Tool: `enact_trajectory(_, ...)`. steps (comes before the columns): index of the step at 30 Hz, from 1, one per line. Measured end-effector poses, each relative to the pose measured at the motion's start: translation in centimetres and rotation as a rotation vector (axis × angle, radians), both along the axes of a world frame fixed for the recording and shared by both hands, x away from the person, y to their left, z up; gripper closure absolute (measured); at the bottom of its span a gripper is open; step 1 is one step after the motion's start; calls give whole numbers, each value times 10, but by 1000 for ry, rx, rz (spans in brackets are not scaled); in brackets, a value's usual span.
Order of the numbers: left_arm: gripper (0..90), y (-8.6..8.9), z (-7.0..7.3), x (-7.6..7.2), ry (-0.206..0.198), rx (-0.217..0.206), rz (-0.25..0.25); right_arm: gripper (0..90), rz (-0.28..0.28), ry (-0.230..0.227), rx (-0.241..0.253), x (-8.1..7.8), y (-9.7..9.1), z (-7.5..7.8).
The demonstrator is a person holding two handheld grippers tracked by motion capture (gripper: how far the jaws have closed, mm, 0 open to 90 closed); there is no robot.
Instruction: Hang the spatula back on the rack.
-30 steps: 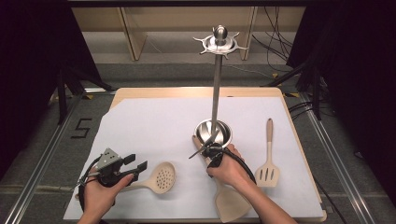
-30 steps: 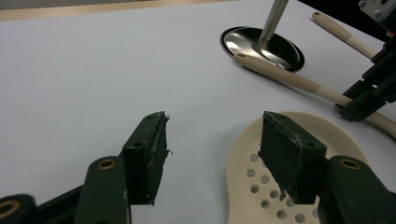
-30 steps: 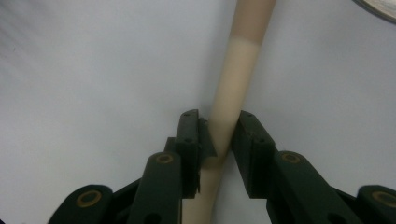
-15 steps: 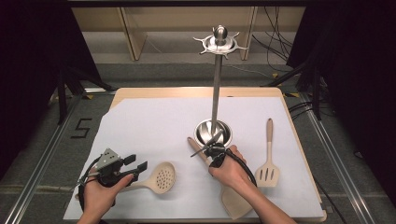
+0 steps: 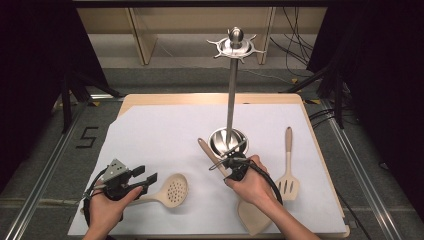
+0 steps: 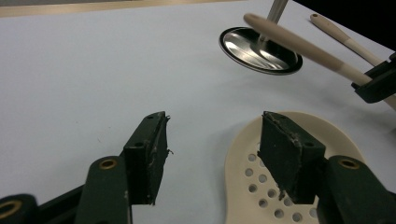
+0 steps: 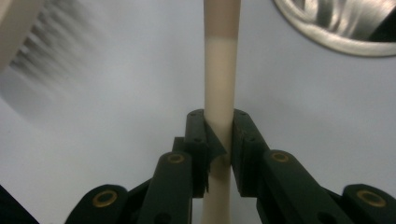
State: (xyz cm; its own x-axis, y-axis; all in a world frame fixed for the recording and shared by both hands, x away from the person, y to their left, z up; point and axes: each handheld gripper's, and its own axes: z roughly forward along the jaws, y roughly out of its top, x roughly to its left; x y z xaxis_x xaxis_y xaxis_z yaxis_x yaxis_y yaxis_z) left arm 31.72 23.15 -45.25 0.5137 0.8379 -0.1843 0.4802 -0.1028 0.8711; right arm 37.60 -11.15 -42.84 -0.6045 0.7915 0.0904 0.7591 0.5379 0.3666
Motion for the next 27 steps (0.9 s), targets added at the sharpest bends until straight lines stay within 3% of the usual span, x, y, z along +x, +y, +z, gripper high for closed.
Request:
enact_trajectory(1,410,0,0,0,0,0,0,794,0,0,0,0,0,0)
enact_trajectory(2,409,0,0,0,0,-3,-3,794,6,-31,48,-3,-4,5)
enact_trajectory(6,409,0,-1,1,-4,-9,-5,794,1,-68,99,-8,-10,11)
enact_trajectory(7,409,0,-1,0,0,-5,-2,793,-1,-121,131,-12,-16,14)
enact_trajectory(12,409,0,-1,0,2,-8,-3,793,8,-171,175,-17,-25,18)
enact_trajectory(14,409,1,-1,1,4,-10,-6,793,28,-213,215,-20,-33,21)
enact_trajectory(15,409,1,-1,1,4,-10,-6,793,28,-213,215,-20,-33,21)
enact_trajectory(16,409,1,-1,1,4,-10,-5,794,11,-245,254,-24,-36,22)
enact_trajectory(17,409,1,-1,1,4,-11,-5,793,15,-260,259,-25,-38,22)
enact_trajectory(18,409,1,-1,1,4,-11,-5,793,15,-260,259,-25,-38,22)
enact_trajectory(19,409,1,-1,1,4,-11,-5,793,-16,-260,307,-28,-42,23)
enact_trajectory(21,409,1,-1,0,4,-12,-4,793,-24,-249,318,-29,-43,24)
enact_trajectory(22,409,1,-1,0,3,-11,-4,793,4,-295,323,-27,-47,23)
enact_trajectory(23,409,1,-1,0,4,-12,-3,793,-36,-305,364,-32,-49,26)
enact_trajectory(27,409,1,-1,1,5,-13,-3,793,-26,-347,376,-35,-55,28)
